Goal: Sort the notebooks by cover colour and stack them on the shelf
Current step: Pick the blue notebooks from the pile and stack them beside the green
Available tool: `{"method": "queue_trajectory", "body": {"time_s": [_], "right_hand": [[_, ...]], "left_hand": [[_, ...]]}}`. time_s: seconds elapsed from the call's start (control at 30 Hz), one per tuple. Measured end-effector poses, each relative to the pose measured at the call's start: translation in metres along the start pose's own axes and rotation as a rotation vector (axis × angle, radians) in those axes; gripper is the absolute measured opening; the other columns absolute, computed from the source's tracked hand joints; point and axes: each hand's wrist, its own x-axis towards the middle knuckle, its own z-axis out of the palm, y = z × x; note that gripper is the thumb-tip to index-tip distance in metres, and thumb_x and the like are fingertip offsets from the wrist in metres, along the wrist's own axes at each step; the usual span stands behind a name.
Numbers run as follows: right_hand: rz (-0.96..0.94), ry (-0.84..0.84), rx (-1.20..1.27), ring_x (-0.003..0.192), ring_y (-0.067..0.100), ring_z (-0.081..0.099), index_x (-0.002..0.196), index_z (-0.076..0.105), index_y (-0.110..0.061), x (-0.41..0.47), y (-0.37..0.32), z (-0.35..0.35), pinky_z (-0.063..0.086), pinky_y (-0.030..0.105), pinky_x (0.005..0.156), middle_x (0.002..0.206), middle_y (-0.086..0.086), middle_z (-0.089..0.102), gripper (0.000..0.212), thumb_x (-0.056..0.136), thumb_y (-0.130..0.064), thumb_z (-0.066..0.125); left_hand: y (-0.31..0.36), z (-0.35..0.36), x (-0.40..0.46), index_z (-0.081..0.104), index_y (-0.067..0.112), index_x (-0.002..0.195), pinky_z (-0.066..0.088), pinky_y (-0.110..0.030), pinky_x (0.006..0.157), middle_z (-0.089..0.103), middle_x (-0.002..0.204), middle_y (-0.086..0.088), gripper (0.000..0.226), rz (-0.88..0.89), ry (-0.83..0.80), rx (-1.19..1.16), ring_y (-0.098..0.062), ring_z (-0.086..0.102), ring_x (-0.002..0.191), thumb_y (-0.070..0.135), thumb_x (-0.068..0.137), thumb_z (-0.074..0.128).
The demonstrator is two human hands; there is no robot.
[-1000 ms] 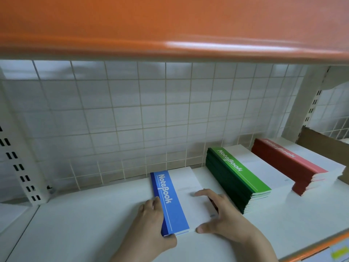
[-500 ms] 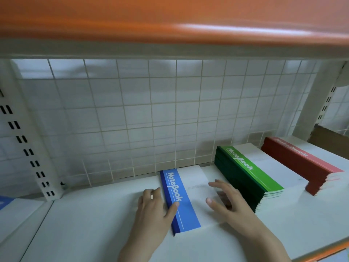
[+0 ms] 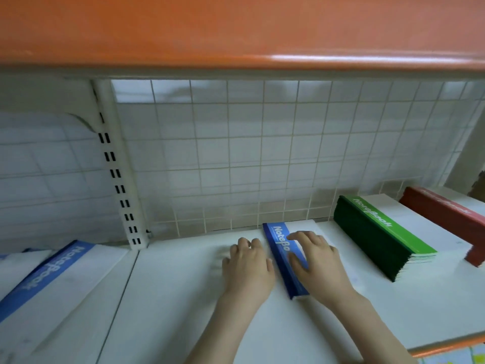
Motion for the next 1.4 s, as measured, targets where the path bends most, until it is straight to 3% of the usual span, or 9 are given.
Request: {"method": "queue_trajectory", "body": {"time_s": [0.2, 0.6, 0.97, 1.2, 1.4], "right_hand": [[-0.098, -0.048, 0.169, 0.120, 0.010, 0.047, 0.127, 0.048, -0.027, -0.001, -0.074, 0.014, 0.036, 0.030, 0.097, 0.130, -0.014, 0.049, 0.033, 0.095, -0.034, 0.047], [-0.215, -0.171, 0.368, 0.112, 0.012, 0.055, 0.126, 0.050, -0.024, -0.011, -0.246, 0.056, 0.043, 0.028, 0.094, 0.128, -0.011, 0.050, 0.034, 0.092, -0.023, 0.053], [-0.325, -0.256, 0.400, 0.108, 0.017, 0.055, 0.119, 0.055, -0.024, -0.014, -0.406, 0.098, 0.045, 0.031, 0.091, 0.120, -0.005, 0.054, 0.033, 0.087, -0.015, 0.053], [-0.359, -0.263, 0.364, 0.103, 0.014, 0.058, 0.126, 0.051, -0.026, -0.021, -0.478, 0.125, 0.045, 0.023, 0.085, 0.128, -0.007, 0.050, 0.036, 0.091, -0.024, 0.053], [-0.428, -0.289, 0.346, 0.100, 0.015, 0.059, 0.127, 0.049, -0.025, -0.030, -0.535, 0.145, 0.045, 0.026, 0.083, 0.128, -0.006, 0.050, 0.037, 0.090, -0.023, 0.051]], "left_hand": [[-0.073, -0.024, -0.022, 0.042, 0.015, 0.132, 0.040, -0.036, 0.100, 0.043, 0.130, -0.005, 0.040, -0.045, -0.058, -0.002, -0.023, 0.038, 0.126, 0.033, 0.097, 0.041], [-0.232, -0.096, -0.085, 0.043, 0.018, 0.132, 0.042, -0.033, 0.099, 0.045, 0.130, -0.002, 0.039, -0.105, -0.016, 0.020, -0.020, 0.041, 0.122, 0.034, 0.097, 0.041], [-0.368, -0.154, -0.122, 0.043, 0.019, 0.134, 0.041, -0.031, 0.098, 0.046, 0.131, -0.002, 0.041, -0.169, 0.029, 0.047, -0.020, 0.041, 0.122, 0.035, 0.096, 0.041], [-0.444, -0.179, -0.147, 0.044, 0.021, 0.134, 0.041, -0.032, 0.100, 0.047, 0.132, -0.001, 0.039, -0.183, 0.071, 0.028, -0.020, 0.043, 0.123, 0.033, 0.096, 0.042], [-0.493, -0.196, -0.169, 0.044, 0.022, 0.134, 0.041, -0.033, 0.100, 0.048, 0.132, 0.000, 0.039, -0.211, 0.072, 0.038, -0.019, 0.043, 0.122, 0.032, 0.096, 0.043]]}}
